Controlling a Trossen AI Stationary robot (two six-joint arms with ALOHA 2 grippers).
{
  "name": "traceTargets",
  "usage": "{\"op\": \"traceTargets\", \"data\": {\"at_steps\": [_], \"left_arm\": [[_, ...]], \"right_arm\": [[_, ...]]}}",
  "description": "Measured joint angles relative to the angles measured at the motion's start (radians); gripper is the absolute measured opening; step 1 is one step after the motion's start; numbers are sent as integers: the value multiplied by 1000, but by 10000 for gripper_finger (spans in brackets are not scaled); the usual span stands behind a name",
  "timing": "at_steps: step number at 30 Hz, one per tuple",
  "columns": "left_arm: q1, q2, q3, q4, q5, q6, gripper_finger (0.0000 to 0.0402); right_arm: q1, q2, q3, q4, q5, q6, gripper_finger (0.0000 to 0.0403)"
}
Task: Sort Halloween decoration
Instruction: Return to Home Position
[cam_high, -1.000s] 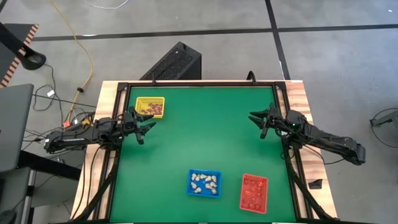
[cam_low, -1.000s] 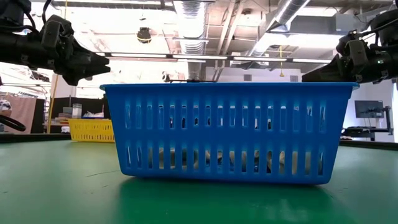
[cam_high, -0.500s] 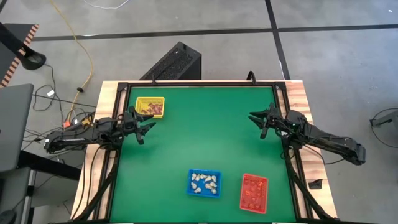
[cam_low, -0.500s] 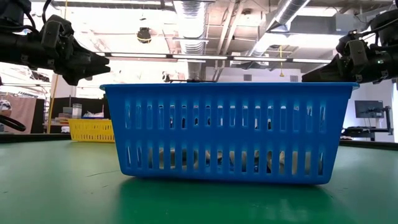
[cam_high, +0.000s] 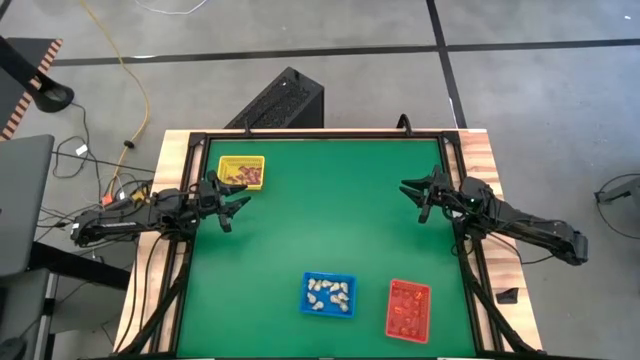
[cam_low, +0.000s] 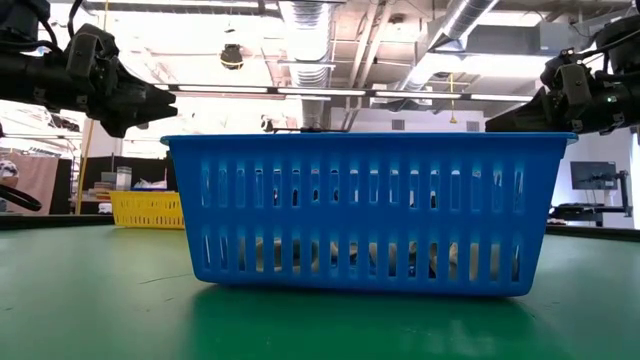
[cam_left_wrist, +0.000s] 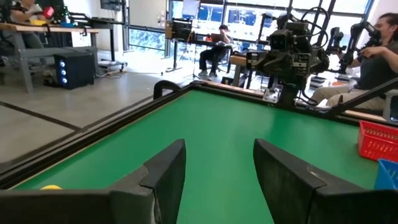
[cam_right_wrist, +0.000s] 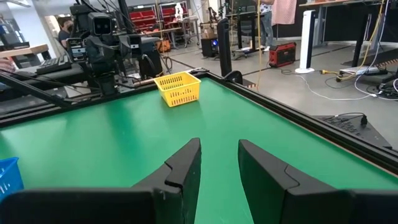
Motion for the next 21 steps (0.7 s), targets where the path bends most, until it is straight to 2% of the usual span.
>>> {"op": "traceTargets", "data": {"at_steps": [21], "left_arm": [[0, 11, 0, 1, 0, 9, 178]], "right_arm": [[0, 0, 0, 0, 0, 0, 138]]}}
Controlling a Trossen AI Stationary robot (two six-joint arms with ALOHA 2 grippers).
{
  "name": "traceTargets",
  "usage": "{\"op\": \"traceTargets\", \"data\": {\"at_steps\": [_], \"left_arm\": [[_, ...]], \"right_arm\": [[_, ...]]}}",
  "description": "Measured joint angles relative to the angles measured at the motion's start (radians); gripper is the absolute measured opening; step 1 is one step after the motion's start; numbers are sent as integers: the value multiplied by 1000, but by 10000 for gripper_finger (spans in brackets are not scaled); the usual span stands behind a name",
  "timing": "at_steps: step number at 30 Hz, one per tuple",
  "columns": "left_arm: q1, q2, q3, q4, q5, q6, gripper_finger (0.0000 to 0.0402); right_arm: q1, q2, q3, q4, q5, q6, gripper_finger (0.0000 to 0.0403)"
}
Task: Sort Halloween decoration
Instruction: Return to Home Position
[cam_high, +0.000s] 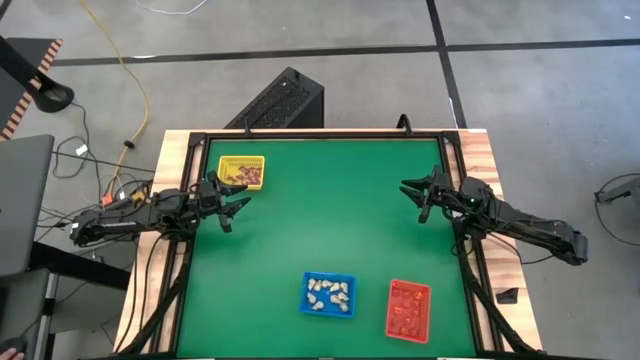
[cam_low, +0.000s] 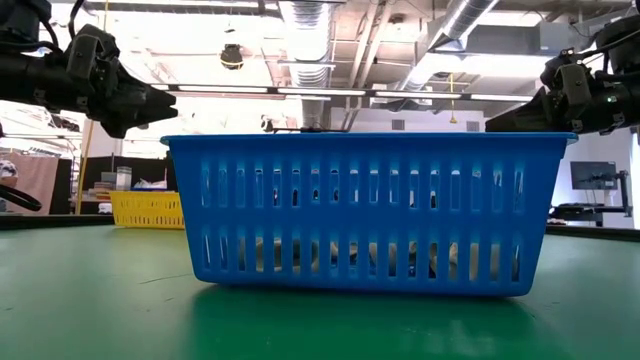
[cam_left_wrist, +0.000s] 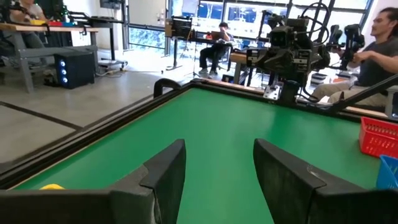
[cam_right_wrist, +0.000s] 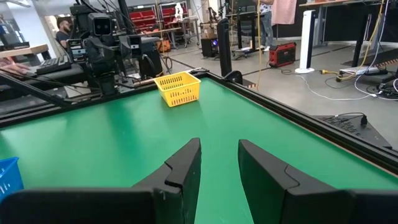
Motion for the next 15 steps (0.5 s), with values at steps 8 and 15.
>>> {"op": "traceTargets", "data": {"at_steps": [8, 15], "left_arm": [[0, 0, 0, 0, 0, 0, 178], [0, 0, 0, 0, 0, -5, 178]], "right_arm": [[0, 0, 0, 0, 0, 0, 138], [0, 0, 0, 0, 0, 0, 138]]}}
